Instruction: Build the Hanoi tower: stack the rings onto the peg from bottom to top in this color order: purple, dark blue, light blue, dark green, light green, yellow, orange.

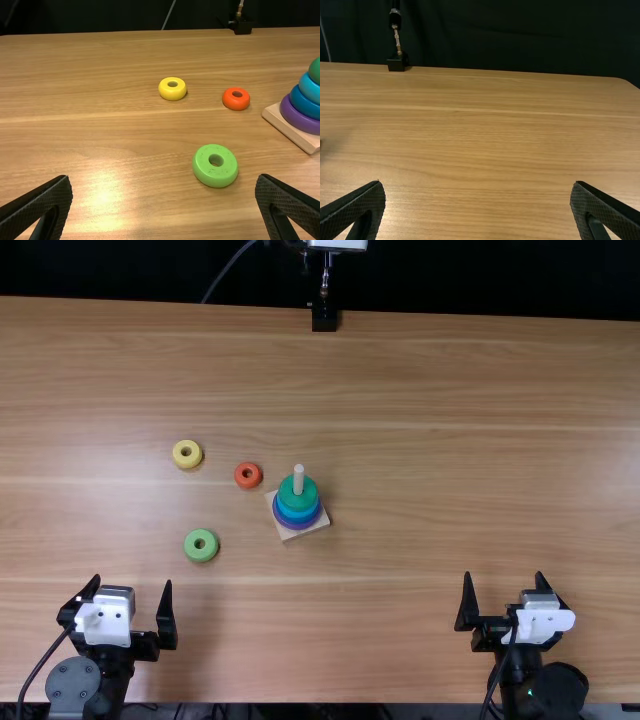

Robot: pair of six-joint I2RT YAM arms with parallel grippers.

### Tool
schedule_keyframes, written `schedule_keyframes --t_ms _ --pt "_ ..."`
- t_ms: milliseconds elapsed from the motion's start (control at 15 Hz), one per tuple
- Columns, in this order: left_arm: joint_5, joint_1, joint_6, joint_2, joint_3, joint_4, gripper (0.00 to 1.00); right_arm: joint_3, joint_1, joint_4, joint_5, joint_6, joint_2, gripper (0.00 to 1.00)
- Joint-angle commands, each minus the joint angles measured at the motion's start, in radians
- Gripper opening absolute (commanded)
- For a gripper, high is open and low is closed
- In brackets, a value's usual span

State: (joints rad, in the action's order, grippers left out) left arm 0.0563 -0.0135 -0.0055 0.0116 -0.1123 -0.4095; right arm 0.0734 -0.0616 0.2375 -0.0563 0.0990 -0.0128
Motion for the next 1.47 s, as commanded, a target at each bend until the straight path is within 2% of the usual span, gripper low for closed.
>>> schedule_keyframes --t_ms 0,533,600,933,1200,1400 --pt "0.004 -0.009 -0.006 -0.012 0.112 -0.076 1.00 -0.058 -0.012 0.080 -0.010 0.000 0.013 1.00" --pt "0.010 0.012 -0.006 -0.012 0.112 -0.076 1.00 -0.058 -0.012 0.080 -0.010 0.000 0.013 1.00" --pt "0.017 0.007 0.000 0.039 0.102 -0.069 1.00 -0.057 -0.012 0.080 -0.010 0.000 0.013 1.00" --pt "0.017 0.010 -0.007 0.461 -0.337 -0.051 1.00 -0.058 -0.012 0.080 -0.010 0.000 0.013 1.00" --pt "0.021 -0.025 -0.002 0.761 -0.627 -0.058 1.00 -0.058 -0.012 0.080 -0.010 0.000 0.013 1.00" --pt "0.034 -0.029 -0.011 1.008 -0.754 -0.156 1.00 -0.057 -0.012 0.080 -0.010 0.000 0.013 1.00"
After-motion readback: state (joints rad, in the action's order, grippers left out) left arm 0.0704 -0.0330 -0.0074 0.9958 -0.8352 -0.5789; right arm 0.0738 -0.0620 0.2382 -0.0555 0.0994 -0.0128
